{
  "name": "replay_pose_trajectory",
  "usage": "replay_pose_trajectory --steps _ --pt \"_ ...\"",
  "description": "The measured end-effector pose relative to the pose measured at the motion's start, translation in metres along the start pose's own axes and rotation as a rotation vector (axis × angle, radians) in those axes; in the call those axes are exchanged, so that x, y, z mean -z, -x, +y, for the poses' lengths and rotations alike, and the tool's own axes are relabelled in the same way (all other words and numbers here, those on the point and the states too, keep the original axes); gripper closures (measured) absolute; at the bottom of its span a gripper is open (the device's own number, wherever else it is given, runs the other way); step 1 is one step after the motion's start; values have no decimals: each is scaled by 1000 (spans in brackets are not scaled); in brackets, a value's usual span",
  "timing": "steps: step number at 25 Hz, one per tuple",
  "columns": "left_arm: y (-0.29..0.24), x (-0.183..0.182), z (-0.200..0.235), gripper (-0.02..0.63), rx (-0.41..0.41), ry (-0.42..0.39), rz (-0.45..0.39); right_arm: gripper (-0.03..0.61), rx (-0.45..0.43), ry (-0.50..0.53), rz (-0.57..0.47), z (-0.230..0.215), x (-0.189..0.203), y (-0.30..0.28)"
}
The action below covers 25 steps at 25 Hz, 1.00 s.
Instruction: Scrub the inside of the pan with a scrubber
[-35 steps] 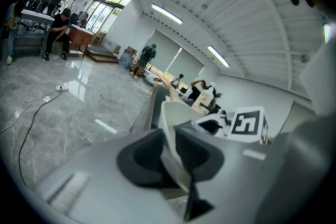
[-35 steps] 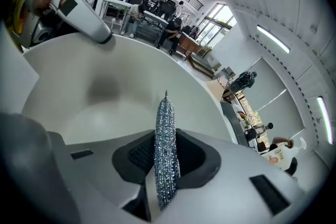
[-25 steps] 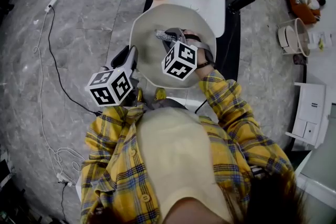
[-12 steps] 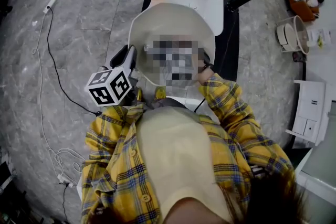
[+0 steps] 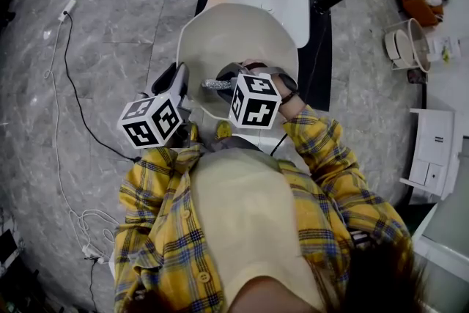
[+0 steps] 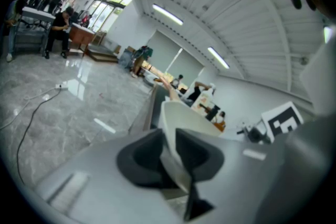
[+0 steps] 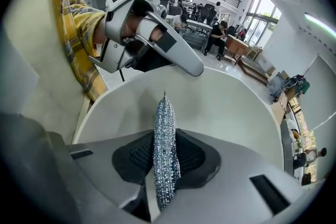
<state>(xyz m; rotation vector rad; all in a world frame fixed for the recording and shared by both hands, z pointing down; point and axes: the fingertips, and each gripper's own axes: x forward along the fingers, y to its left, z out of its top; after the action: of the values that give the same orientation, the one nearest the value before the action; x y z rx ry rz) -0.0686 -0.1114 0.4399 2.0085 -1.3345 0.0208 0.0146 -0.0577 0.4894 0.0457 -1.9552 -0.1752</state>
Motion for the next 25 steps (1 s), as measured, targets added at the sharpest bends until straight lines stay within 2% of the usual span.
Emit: replay_pose_trajectory --steps 5,7,9,13,17,25 --pt "0 0 -1 543 -1 -4 3 492 -66 -26 -13 9 5 7" --pt "-1 1 -1 543 -1 -6 5 492 -58 -40 -25 5 8 10" --pt "-1 2 0 543 -1 -7 6 492 9 -52 -38 -9 11 14" --pt "-1 0 0 543 -2 -6 4 492 219 -55 -40 -54 20 26" --pt "-1 0 0 543 -3 -8 4 492 364 -69 -54 -87 25 38" --pt "0 1 -1 543 -6 -8 1 492 599 43 102 -119 44 41"
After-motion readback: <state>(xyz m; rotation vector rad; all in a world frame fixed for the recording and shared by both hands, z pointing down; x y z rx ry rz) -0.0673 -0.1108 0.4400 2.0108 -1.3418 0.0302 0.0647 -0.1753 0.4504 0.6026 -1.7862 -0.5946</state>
